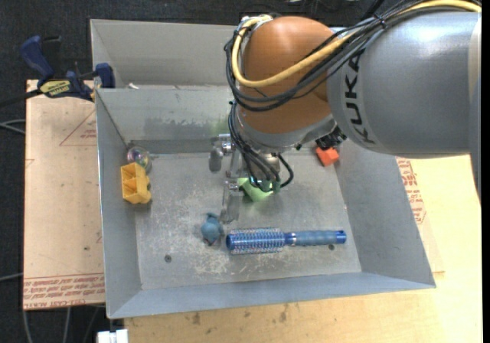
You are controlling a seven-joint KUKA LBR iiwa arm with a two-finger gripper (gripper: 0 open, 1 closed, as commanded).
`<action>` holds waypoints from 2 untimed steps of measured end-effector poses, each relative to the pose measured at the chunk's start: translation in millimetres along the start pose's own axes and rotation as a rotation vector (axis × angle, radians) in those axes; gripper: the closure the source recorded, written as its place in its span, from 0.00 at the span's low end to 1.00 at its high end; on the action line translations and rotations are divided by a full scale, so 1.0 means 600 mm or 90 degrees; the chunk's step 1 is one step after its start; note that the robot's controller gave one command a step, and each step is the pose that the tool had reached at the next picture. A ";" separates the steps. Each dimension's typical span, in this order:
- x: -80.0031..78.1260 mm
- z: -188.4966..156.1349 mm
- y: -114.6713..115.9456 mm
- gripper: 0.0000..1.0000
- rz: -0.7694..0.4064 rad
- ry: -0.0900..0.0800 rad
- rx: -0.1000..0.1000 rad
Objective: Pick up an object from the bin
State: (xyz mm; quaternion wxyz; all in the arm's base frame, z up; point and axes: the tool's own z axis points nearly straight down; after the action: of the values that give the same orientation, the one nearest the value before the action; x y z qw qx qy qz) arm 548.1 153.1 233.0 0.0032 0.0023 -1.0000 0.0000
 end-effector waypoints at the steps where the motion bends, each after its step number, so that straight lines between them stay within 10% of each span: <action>1: 0.004 0.279 -0.130 0.00 -0.036 -0.001 0.001; 2: 0.050 0.221 -0.172 0.00 -0.100 -0.004 0.000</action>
Offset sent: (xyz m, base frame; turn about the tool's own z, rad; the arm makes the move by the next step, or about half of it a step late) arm -0.0018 -0.0763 -0.1630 -0.0597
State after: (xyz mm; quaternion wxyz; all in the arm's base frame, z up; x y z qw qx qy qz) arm 517.6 49.6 100.5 0.0003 0.0810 -0.9967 0.0000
